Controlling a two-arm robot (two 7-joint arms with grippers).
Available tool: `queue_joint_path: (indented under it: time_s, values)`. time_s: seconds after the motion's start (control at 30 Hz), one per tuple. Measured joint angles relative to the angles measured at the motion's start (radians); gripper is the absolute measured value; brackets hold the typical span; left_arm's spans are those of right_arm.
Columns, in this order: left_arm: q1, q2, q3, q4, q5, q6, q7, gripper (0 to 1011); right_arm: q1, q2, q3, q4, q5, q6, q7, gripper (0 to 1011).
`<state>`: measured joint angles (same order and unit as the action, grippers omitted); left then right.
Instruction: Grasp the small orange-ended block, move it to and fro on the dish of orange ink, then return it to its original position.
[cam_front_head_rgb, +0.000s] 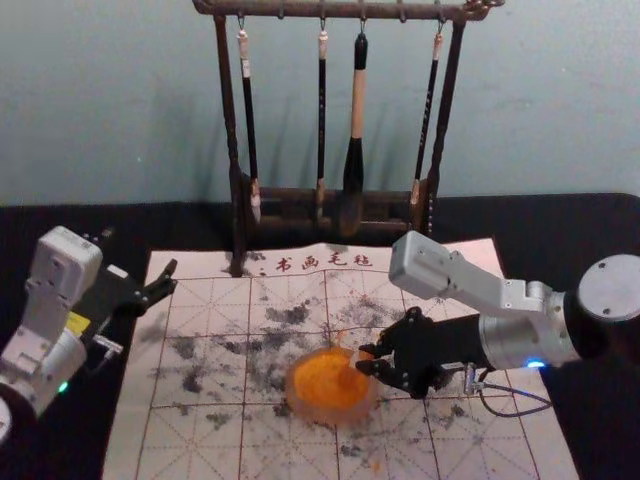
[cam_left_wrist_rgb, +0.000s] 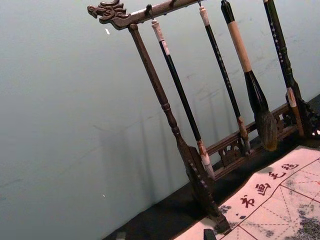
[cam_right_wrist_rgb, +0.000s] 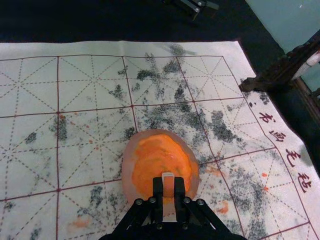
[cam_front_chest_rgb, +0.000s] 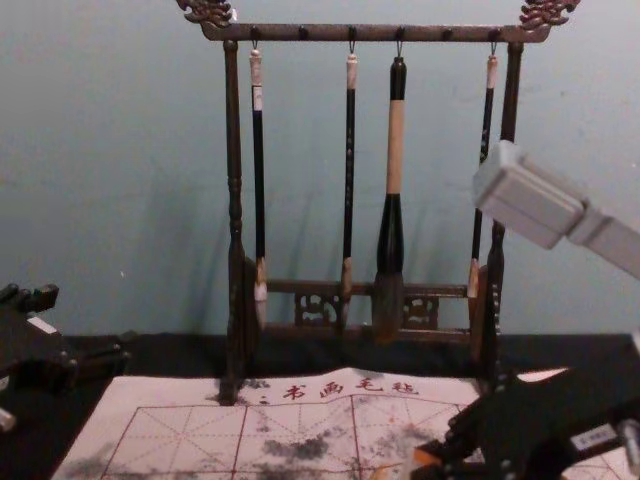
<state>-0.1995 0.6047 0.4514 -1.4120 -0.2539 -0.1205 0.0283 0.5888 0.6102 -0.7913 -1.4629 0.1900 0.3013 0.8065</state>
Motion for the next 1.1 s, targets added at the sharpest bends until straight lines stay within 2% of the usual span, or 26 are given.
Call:
queue_joint_path:
  time_s: [0.73, 0.97, 1.1]
  values:
    - [0.000, 0.000, 0.000, 0.000, 0.000, 0.000, 0.000, 1001, -0.038, 0.067, 0.052, -0.100, 0.053, 0.006, -0.014, 104]
    - [0.000, 0.000, 0.000, 0.000, 0.000, 0.000, 0.000, 1002, -0.070, 0.105, 0.094, -0.140, 0.086, 0.021, -0.043, 104]
    - [0.000, 0.000, 0.000, 0.000, 0.000, 0.000, 0.000, 1001, -0.100, 0.135, 0.133, -0.167, 0.115, 0.025, -0.068, 103]
